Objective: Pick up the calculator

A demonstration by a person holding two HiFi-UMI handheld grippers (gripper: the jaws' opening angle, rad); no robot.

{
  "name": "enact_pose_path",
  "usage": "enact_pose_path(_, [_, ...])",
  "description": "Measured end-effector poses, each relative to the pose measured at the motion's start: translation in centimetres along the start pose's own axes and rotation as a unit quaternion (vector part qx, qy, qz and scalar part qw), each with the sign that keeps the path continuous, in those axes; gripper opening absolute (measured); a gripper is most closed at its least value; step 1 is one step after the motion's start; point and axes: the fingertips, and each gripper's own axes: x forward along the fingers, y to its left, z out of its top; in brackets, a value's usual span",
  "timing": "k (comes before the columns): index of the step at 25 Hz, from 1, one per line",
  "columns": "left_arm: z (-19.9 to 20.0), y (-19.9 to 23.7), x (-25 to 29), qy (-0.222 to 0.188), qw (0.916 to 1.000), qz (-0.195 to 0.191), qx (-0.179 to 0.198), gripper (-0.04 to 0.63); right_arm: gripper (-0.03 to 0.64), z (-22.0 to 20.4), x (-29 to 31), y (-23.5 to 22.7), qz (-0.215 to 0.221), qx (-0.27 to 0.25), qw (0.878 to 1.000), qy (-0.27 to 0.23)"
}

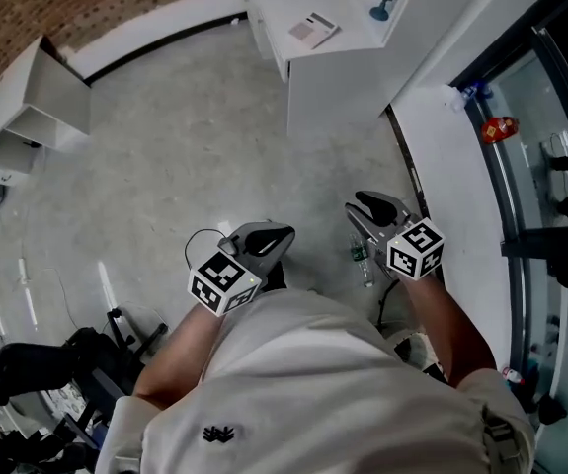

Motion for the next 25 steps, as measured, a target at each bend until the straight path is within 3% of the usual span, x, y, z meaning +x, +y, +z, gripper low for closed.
enact_pose_path(10, [5.7, 13.7, -0.6, -0.003, 0.9993, -0.035, 0.014, 0.005, 0.147, 8.0, 11.0, -7.4, -0.043, -0.022, 0.999, 0.007])
enact_pose_path(18, [8.0, 19.9, 1.7, -0.007, 0.9999, -0.011, 0.007, 0.005, 0.147, 12.3, 15.7, -15.8, -0.05, -0.023, 0.998, 0.008])
enact_pose_path(25, [12.1, 27.1, 6.0, -0.01, 0.9995, 0.028, -0.008, 0.005, 0.162, 16.1, 22.3, -27.8, -0.042, -0.018, 0.999, 0.016])
